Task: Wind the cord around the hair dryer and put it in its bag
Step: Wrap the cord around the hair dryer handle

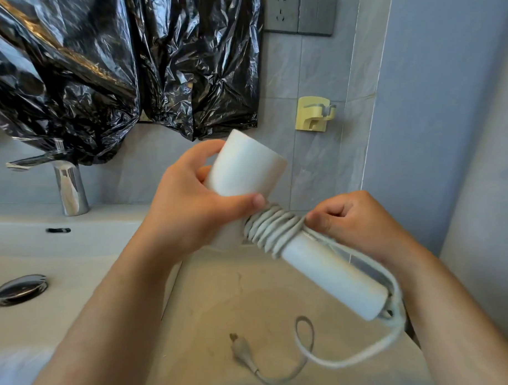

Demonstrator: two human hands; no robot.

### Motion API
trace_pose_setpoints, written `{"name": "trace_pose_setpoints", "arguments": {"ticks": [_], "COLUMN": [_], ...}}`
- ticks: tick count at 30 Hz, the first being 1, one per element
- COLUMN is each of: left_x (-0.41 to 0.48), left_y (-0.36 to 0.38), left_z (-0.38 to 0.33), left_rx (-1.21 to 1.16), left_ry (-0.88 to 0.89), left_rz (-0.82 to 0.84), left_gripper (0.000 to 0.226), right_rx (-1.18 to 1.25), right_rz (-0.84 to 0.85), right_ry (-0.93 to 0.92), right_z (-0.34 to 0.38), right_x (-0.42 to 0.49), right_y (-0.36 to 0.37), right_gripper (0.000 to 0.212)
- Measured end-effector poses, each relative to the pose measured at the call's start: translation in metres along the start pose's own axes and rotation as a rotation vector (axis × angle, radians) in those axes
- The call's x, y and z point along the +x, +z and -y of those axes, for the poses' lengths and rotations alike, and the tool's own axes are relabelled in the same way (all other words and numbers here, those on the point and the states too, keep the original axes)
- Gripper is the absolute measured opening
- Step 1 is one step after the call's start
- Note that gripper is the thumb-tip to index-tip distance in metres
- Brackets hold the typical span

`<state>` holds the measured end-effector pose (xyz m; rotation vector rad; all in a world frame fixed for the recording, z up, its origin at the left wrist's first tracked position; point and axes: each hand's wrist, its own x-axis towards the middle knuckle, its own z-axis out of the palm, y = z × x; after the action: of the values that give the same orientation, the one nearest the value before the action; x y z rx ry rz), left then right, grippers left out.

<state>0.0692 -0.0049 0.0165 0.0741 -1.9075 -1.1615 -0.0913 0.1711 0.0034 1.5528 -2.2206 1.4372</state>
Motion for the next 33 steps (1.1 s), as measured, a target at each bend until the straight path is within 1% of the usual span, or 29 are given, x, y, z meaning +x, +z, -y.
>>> {"name": "trace_pose_setpoints", "arguments": {"ticks": [2, 4, 5, 6, 8, 9, 10, 11, 12, 13, 14, 16, 17, 20, 22, 25, 28, 31, 33], "left_x": [0.0, 0.001, 0.002, 0.002, 0.003, 0.003, 0.004, 0.004, 0.005, 0.006, 0.006, 0.006, 0.007, 0.005, 0.002, -0.002, -0.007, -0.009, -0.008], "left_y": [0.001, 0.002, 0.004, 0.005, 0.01, 0.013, 0.016, 0.02, 0.023, 0.026, 0.027, 0.029, 0.028, 0.025, 0.024, 0.025, 0.032, 0.034, 0.03], "left_z": [0.001, 0.002, 0.002, 0.002, 0.001, 0.001, 0.002, 0.003, 0.005, 0.009, 0.012, 0.018, 0.021, 0.026, 0.025, 0.019, 0.012, 0.01, 0.01], "left_rx": [-0.109, -0.157, -0.173, -0.193, -0.223, -0.226, -0.223, -0.21, -0.191, -0.168, -0.146, -0.103, -0.075, 0.075, 0.166, 0.257, 0.354, 0.41, 0.441], "left_ry": [-0.043, -0.065, -0.072, -0.075, -0.075, -0.079, -0.085, -0.088, -0.092, -0.1, -0.11, -0.124, -0.123, -0.098, -0.076, -0.067, -0.048, -0.018, -0.005], "left_rz": [-0.009, -0.028, -0.042, -0.059, -0.131, -0.185, -0.244, -0.305, -0.367, -0.426, -0.475, -0.544, -0.577, -0.65, -0.671, -0.652, -0.608, -0.595, -0.602], "left_gripper": [0.076, 0.077, 0.077, 0.076, 0.077, 0.077, 0.075, 0.069, 0.062, 0.057, 0.055, 0.06, 0.064, 0.06, 0.059, 0.065, 0.069, 0.073, 0.074], "right_rx": [0.065, 0.073, 0.106, 0.174, 0.379, 0.469, 0.501, 0.476, 0.449, 0.468, 0.541, 0.7, 0.737, 0.756, 0.652, 0.498, 0.481, 0.532, 0.565], "right_rz": [0.019, 0.04, 0.05, 0.064, 0.062, 0.021, -0.03, -0.075, -0.099, -0.1, -0.089, -0.077, -0.068, 0.046, 0.098, 0.154, 0.23, 0.287, 0.387], "right_ry": [-0.033, -0.067, -0.072, -0.063, 0.024, 0.062, 0.087, 0.127, 0.174, 0.223, 0.26, 0.301, 0.316, 0.351, 0.36, 0.329, 0.323, 0.312, 0.291], "right_z": [0.002, 0.006, 0.008, 0.01, 0.011, 0.011, 0.01, 0.009, 0.008, 0.009, 0.01, 0.013, 0.018, 0.025, 0.03, 0.038, 0.042, 0.041, 0.038], "right_x": [0.0, -0.001, -0.002, -0.003, -0.005, -0.005, -0.004, -0.003, -0.002, -0.001, 0.0, 0.001, 0.001, -0.003, -0.006, -0.01, -0.013, -0.013, -0.014], "right_y": [0.002, 0.001, -0.001, -0.001, 0.001, 0.006, 0.013, 0.021, 0.031, 0.04, 0.05, 0.063, 0.067, 0.074, 0.072, 0.069, 0.068, 0.062, 0.058], "right_gripper": [0.081, 0.076, 0.07, 0.059, 0.029, 0.015, 0.007, 0.011, 0.024, 0.032, 0.034, 0.03, 0.026, 0.019, 0.016, 0.011, 0.017, 0.022, 0.025]}}
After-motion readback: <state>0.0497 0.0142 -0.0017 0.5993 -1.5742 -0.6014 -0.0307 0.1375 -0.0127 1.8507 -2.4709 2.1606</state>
